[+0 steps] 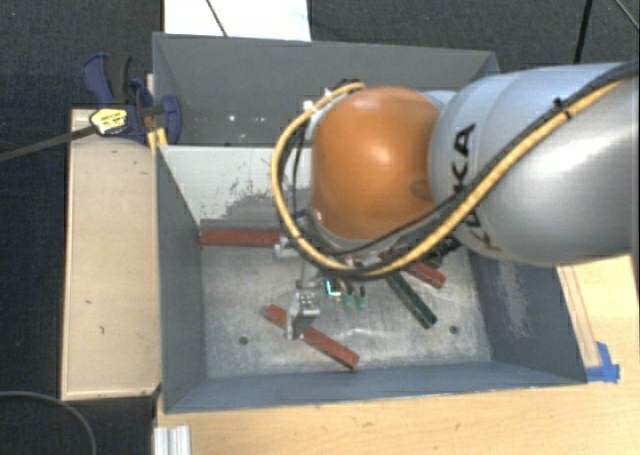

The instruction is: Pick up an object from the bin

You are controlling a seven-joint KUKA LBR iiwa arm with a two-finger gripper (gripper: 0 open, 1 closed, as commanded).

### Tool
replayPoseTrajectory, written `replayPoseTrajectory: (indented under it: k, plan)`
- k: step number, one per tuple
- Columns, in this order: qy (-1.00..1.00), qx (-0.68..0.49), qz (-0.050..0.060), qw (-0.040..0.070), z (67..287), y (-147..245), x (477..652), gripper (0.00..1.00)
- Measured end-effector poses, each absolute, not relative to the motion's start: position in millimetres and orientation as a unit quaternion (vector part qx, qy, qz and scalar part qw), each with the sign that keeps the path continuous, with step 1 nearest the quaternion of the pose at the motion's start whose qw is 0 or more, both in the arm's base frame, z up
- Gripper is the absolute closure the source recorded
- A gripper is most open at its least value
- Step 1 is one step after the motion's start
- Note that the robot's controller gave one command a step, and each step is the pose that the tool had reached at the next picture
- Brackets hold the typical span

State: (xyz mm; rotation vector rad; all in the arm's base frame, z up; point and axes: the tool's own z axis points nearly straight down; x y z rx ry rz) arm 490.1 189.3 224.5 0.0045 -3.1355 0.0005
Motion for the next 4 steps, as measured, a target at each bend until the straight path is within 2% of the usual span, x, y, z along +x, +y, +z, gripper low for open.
replayPoseTrajectory:
  k: [1,2,3,4]
  plan:
    - [-1.0,-0.001,-0.001,-0.001,228,188,492.0,0.0]
    - [-1.0,-0.004,-0.002,-0.005,184,182,510.7,0.0]
    - [-0.997,-0.077,0.0,0.0,92,167,496.0,1.0]
    - [-0.997,-0.078,0.0,0.0,92,167,496.1,1.0]
